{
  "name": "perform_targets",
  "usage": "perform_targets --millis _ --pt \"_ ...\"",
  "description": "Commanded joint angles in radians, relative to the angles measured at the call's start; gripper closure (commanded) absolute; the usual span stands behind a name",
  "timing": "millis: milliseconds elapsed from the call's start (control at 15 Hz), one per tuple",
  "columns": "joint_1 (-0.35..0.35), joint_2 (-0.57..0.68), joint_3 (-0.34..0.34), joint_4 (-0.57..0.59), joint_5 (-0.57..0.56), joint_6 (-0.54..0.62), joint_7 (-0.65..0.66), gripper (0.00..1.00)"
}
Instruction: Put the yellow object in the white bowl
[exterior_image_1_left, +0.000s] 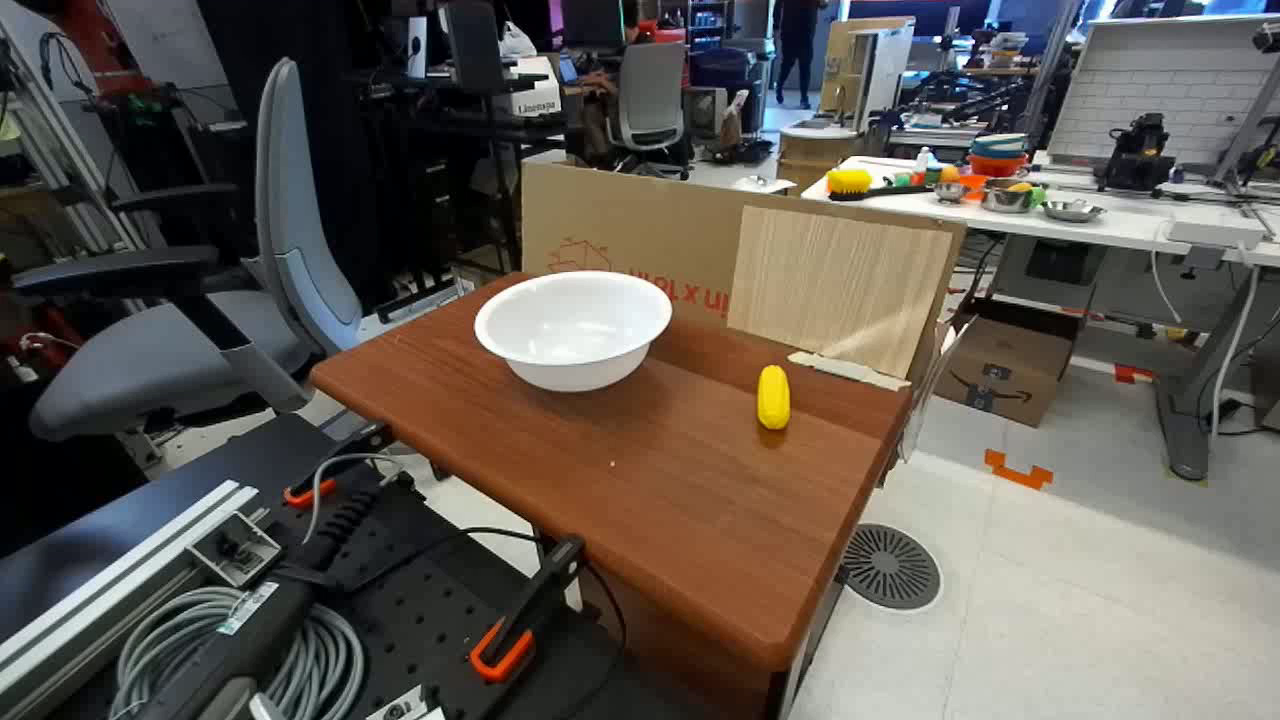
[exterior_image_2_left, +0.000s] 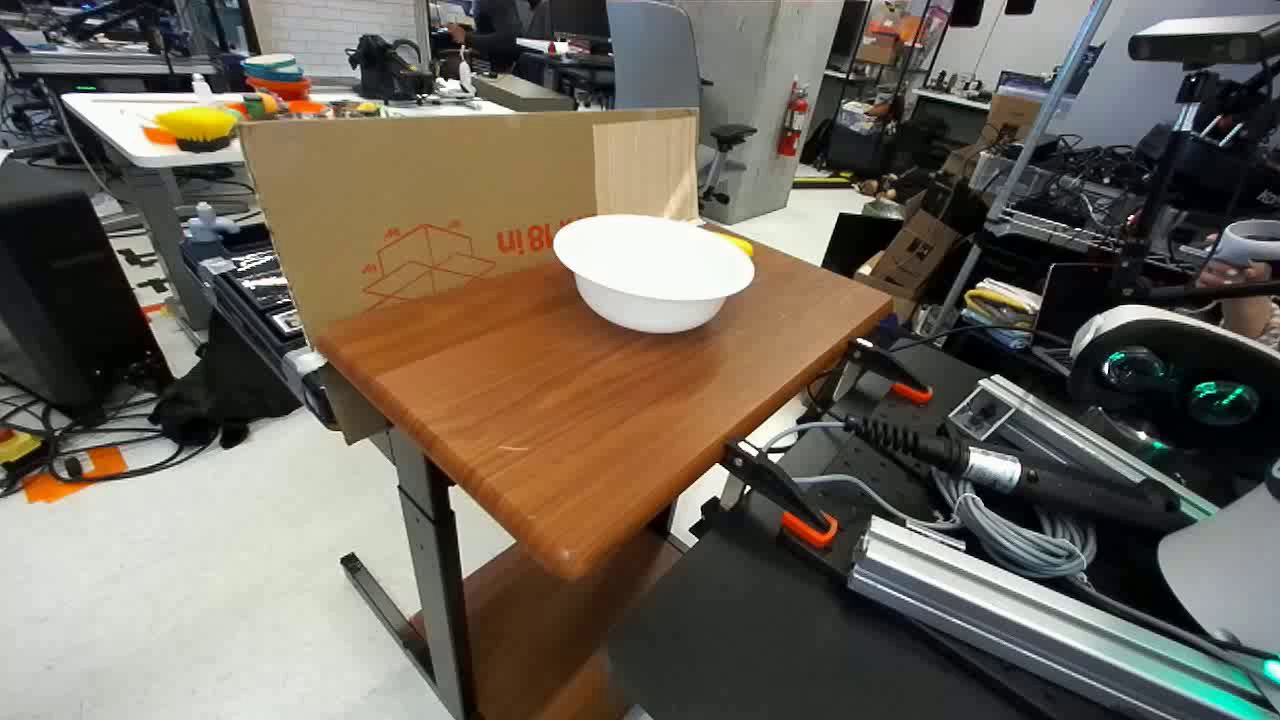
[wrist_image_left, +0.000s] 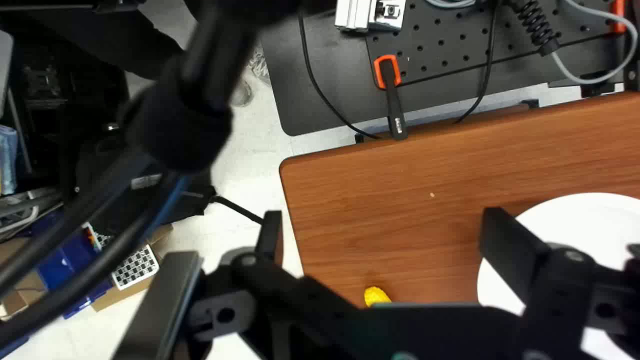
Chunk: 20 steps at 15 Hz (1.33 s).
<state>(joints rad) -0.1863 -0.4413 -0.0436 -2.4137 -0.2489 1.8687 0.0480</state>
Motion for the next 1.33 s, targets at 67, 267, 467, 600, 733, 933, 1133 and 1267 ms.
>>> perform_targets --millis 67,267,467,600,733,933,1133,1267 --pt "0.018 0.000 -0.016 0.002 -0.006 -0.003 0.006 0.00" --pt "0.018 0.000 -0.016 0.002 -0.006 -0.003 0.006 0.00" --pt "0.018 0.000 -0.016 0.002 -0.006 -0.003 0.006 0.00" --pt "0.018 0.000 -0.016 0.002 -0.006 -0.003 0.006 0.00" --pt "0.018 0.000 -0.016 0.002 -0.006 -0.003 0.006 0.00" --pt "0.023 0.008 -0.016 0.008 -0.007 0.003 -0.006 0.00" --pt "0.055 0.069 -0.027 0.041 -0.031 0.078 -0.144 0.00" --pt "0.071 0.143 -0.041 0.088 -0.027 0.123 -0.252 0.00"
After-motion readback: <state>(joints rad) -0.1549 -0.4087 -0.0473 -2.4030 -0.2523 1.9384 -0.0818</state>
